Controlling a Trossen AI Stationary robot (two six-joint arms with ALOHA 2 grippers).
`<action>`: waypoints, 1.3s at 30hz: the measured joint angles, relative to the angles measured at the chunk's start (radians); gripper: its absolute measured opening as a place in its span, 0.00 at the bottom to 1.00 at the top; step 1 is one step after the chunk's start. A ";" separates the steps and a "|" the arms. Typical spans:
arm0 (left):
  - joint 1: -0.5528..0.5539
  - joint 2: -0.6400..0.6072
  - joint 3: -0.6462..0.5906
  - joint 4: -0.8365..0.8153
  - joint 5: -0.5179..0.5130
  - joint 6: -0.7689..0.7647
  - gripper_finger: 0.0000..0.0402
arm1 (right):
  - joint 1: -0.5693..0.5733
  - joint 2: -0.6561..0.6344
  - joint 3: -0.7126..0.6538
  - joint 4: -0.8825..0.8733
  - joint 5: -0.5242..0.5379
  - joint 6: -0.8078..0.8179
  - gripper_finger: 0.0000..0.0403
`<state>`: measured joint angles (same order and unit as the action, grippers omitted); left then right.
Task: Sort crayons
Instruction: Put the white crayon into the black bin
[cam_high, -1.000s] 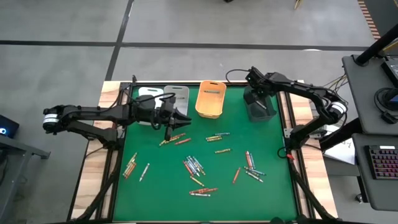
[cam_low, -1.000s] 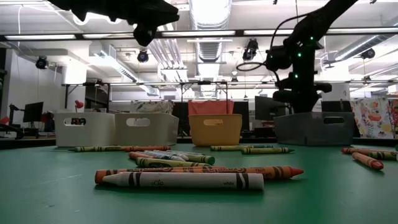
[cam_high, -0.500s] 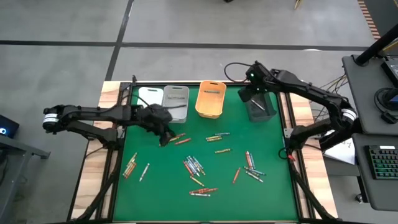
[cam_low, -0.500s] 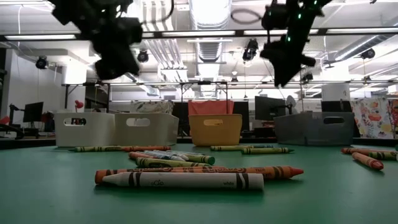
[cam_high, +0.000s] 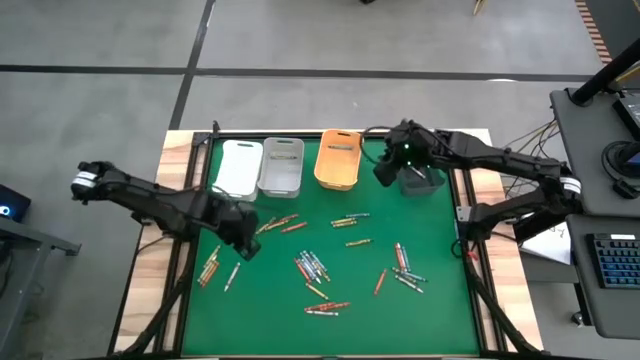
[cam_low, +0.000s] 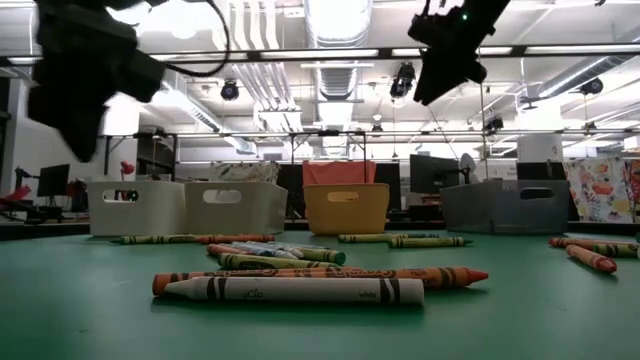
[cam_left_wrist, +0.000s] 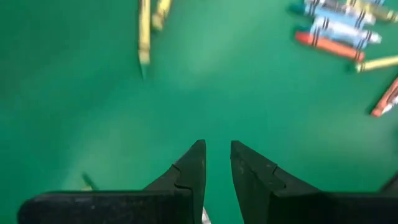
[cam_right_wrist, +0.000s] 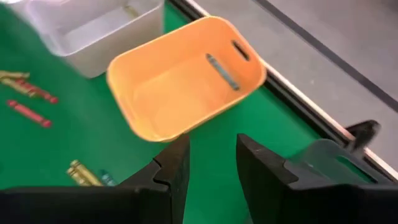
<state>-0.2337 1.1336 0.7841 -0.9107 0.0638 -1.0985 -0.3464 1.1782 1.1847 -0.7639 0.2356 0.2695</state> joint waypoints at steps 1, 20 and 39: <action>-0.032 0.000 0.000 -0.007 -0.001 -0.042 0.14 | 0.013 0.000 0.000 0.000 0.000 0.001 0.29; -0.301 0.227 0.001 -0.009 0.038 -0.436 0.14 | 0.167 0.003 -0.014 0.112 0.002 0.009 0.29; -0.349 0.429 0.045 -0.018 0.000 -0.433 0.18 | 0.190 0.003 -0.027 0.123 0.003 0.060 0.29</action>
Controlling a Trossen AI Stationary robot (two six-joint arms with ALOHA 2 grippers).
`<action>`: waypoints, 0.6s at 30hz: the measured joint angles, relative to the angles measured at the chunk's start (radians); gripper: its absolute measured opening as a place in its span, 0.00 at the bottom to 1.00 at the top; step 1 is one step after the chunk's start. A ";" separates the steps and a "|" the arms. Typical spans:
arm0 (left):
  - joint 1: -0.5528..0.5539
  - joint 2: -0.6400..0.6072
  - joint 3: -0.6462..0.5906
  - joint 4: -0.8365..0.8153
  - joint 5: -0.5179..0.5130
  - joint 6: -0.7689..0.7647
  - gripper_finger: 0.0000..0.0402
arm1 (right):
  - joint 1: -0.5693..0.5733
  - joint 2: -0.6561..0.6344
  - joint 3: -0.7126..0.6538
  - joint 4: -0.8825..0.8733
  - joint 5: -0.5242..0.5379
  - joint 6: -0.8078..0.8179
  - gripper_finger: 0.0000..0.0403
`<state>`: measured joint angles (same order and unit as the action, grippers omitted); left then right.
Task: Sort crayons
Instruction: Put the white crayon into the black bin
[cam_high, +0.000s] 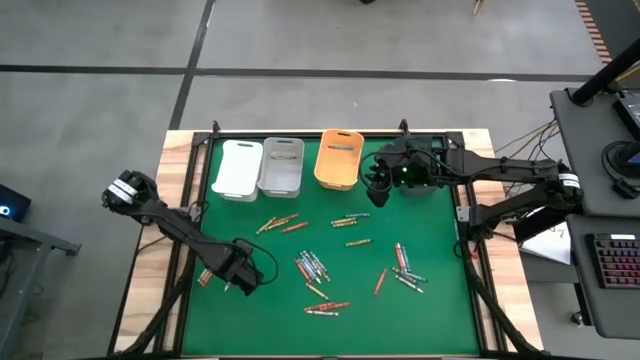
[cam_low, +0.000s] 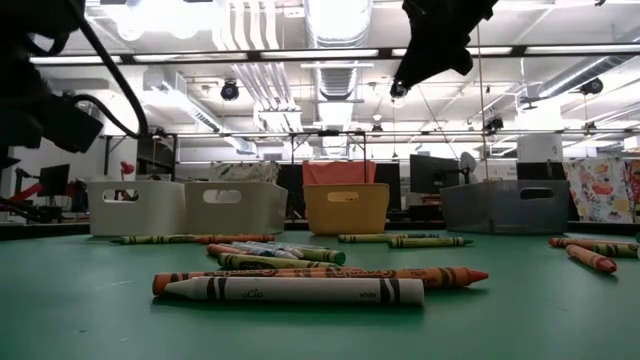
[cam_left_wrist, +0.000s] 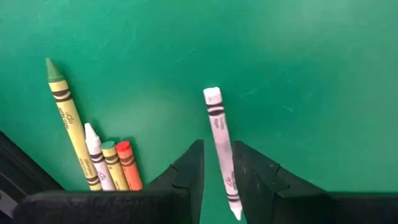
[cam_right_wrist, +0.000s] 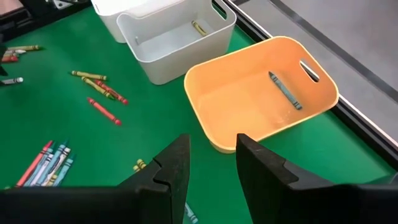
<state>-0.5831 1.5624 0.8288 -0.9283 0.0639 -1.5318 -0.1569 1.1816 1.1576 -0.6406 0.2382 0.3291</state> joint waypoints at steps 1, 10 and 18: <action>0.000 0.004 0.000 0.001 -0.002 0.000 0.20 | 0.000 0.000 0.000 0.001 0.000 0.002 0.29; 0.000 0.063 0.004 0.011 -0.025 0.004 0.27 | 0.005 0.000 0.000 0.004 0.001 0.003 0.29; 0.000 0.070 0.006 0.024 -0.032 0.004 0.09 | 0.011 0.000 -0.002 0.004 0.002 -0.018 0.29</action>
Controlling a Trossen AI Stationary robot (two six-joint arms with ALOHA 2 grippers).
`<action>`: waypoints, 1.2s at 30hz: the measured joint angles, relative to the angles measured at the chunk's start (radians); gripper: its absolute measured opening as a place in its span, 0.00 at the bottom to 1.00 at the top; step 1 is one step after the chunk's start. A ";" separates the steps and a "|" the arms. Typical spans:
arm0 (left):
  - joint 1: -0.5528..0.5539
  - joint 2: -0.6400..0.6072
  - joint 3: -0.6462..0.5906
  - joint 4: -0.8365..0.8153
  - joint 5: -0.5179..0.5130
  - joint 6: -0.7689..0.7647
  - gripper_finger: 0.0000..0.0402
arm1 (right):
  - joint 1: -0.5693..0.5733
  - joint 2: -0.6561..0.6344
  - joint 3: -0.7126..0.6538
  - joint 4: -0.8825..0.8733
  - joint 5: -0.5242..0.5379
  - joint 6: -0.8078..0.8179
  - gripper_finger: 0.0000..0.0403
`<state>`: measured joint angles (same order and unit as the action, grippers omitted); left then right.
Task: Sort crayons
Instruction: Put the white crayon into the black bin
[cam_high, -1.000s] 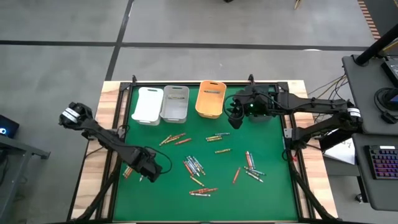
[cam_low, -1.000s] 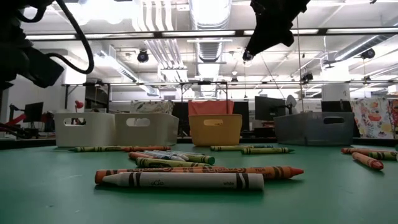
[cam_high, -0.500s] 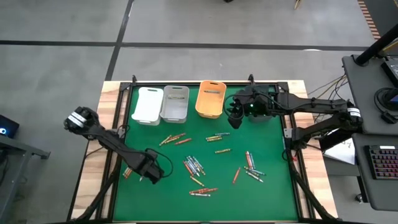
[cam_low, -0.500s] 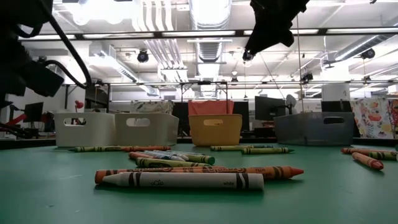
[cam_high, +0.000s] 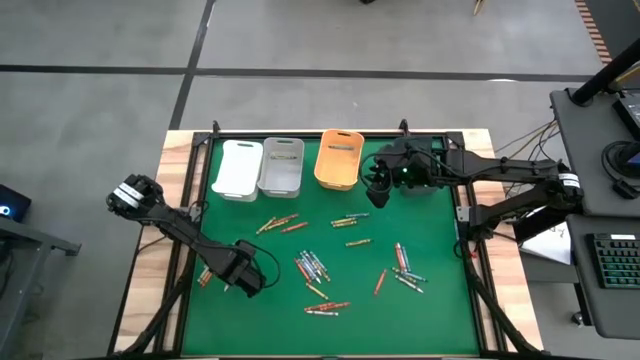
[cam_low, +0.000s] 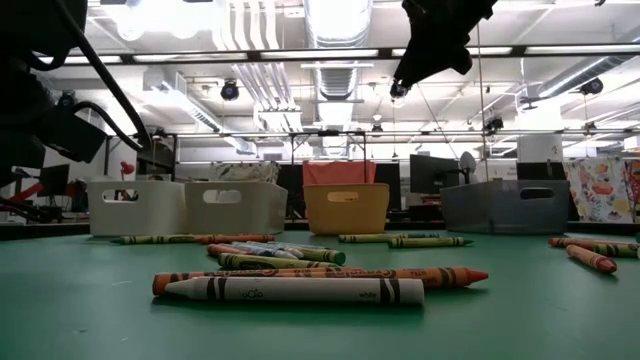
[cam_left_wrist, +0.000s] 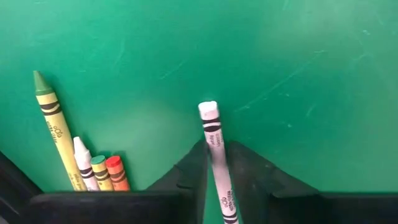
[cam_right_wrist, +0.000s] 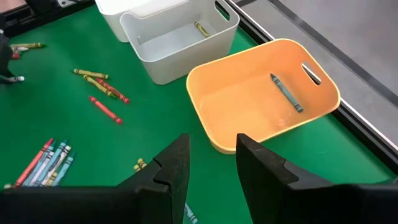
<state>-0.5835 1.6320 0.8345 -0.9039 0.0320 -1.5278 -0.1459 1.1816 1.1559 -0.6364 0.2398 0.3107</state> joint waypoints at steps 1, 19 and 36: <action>0.000 -0.002 0.000 0.001 0.000 0.001 0.06 | 0.004 0.000 -0.001 0.000 0.001 -0.009 0.29; 0.079 -0.267 0.175 0.101 -0.488 0.496 0.00 | 0.104 0.000 -0.202 0.266 0.015 -0.036 0.29; 0.261 -0.433 0.014 1.143 -0.454 1.609 0.00 | 0.148 0.111 -0.318 1.005 -0.291 -0.321 0.29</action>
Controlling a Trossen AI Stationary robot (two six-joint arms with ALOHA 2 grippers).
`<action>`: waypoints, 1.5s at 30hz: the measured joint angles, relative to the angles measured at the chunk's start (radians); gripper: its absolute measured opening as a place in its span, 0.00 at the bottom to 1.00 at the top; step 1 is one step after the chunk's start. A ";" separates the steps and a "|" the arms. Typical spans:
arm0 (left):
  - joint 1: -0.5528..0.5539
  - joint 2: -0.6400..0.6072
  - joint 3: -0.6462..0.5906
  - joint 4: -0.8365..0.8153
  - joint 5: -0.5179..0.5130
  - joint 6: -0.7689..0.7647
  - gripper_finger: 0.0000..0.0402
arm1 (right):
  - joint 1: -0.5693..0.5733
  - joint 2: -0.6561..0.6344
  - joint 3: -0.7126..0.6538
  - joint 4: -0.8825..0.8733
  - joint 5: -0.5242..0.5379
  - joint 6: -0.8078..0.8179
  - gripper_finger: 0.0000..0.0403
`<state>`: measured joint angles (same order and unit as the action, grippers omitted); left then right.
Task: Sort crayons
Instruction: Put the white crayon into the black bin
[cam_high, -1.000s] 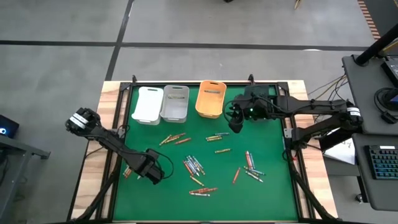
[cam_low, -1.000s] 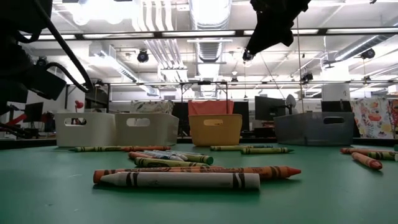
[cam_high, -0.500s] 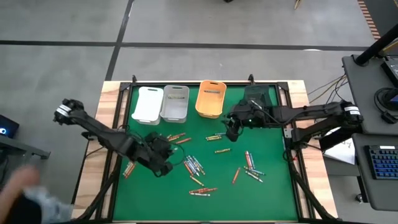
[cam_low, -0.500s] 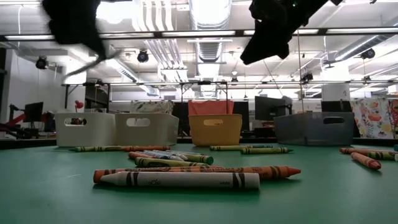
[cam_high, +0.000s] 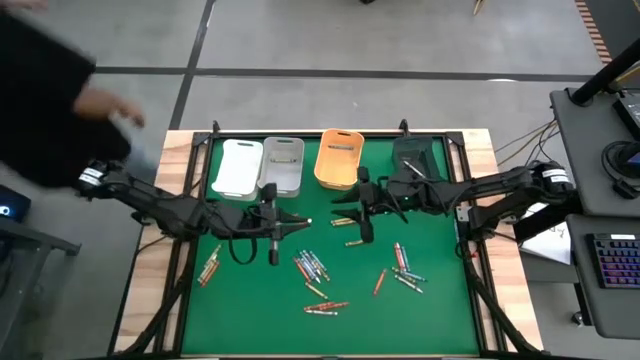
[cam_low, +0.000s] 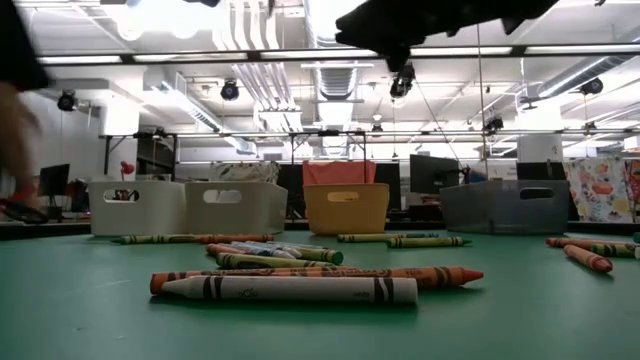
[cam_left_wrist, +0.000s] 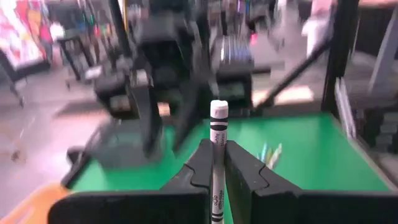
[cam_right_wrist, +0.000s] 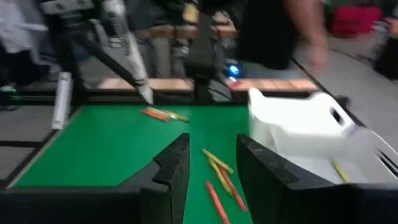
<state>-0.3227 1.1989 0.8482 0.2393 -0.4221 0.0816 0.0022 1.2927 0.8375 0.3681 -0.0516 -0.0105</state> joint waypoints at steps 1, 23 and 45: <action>0.006 0.000 -0.017 0.035 0.015 0.008 0.00 | 0.004 0.017 0.003 0.031 -0.008 -0.001 0.29; 0.059 -0.007 -0.133 0.172 -0.059 -0.049 0.00 | 0.013 0.306 0.255 0.053 -0.080 -0.041 0.46; 0.058 -0.095 -0.138 0.067 -0.059 -0.065 0.00 | 0.013 0.330 0.331 -0.021 -0.045 -0.106 0.12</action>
<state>-0.2646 1.1036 0.7097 0.3059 -0.4812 0.0165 0.0151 1.6222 1.1683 0.3474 -0.0969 -0.1165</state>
